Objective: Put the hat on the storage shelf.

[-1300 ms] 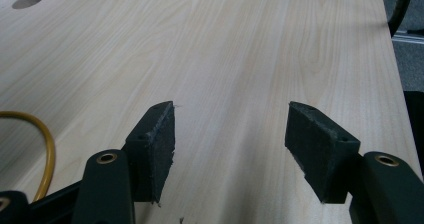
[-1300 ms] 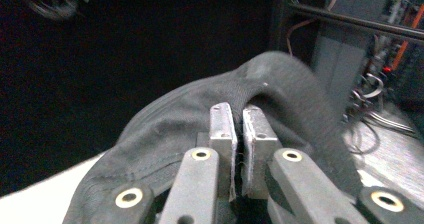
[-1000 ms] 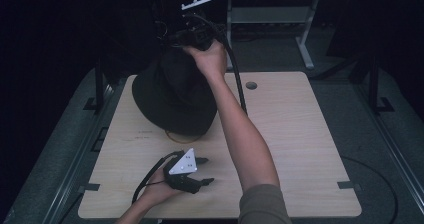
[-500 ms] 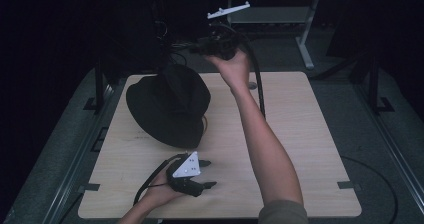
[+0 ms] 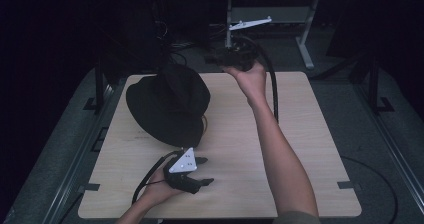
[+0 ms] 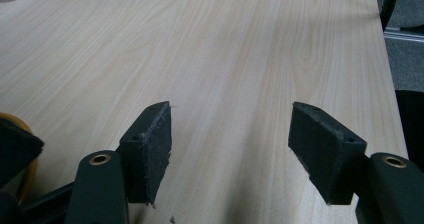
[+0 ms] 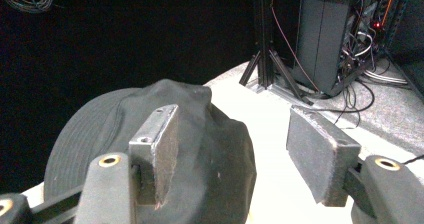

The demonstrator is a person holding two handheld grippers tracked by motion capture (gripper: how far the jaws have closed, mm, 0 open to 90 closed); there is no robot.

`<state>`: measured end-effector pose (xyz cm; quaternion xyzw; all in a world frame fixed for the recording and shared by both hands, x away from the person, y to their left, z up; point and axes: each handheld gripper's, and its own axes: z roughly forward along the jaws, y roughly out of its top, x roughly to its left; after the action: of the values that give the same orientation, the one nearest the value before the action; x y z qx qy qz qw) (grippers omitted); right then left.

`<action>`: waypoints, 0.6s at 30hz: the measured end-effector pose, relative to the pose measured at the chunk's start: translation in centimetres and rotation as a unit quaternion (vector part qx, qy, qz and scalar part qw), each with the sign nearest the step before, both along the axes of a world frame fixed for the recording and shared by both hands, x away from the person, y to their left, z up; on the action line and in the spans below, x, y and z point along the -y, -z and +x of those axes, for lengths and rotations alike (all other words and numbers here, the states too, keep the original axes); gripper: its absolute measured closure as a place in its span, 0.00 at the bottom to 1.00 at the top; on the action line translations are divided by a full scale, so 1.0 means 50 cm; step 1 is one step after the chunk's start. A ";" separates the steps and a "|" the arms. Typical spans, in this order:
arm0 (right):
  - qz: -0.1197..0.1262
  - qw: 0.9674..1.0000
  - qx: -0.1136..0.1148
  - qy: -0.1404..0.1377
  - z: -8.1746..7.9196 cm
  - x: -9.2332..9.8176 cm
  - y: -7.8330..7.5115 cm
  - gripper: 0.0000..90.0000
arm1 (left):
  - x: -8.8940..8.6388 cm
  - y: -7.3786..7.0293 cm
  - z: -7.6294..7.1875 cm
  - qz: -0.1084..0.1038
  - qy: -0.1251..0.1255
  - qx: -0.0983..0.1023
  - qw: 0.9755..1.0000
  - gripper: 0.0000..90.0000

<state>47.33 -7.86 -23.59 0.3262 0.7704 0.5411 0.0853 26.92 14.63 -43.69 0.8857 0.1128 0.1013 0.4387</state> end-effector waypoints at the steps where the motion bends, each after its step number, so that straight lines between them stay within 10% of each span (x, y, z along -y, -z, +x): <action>1: -0.001 1.000 -0.002 -0.001 -0.001 0.003 0.000 0.41 | 0.001 0.000 0.001 0.002 0.001 0.002 1.000 0.37; 18: 0.000 1.000 -0.011 0.001 -0.031 0.053 0.032 0.35 | -0.002 0.003 0.004 0.002 -0.013 -0.007 1.000 0.33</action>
<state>45.77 -10.53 -25.20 0.3329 0.7708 0.5377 0.0768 27.10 14.72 -43.83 0.8859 0.1275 0.1009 0.4345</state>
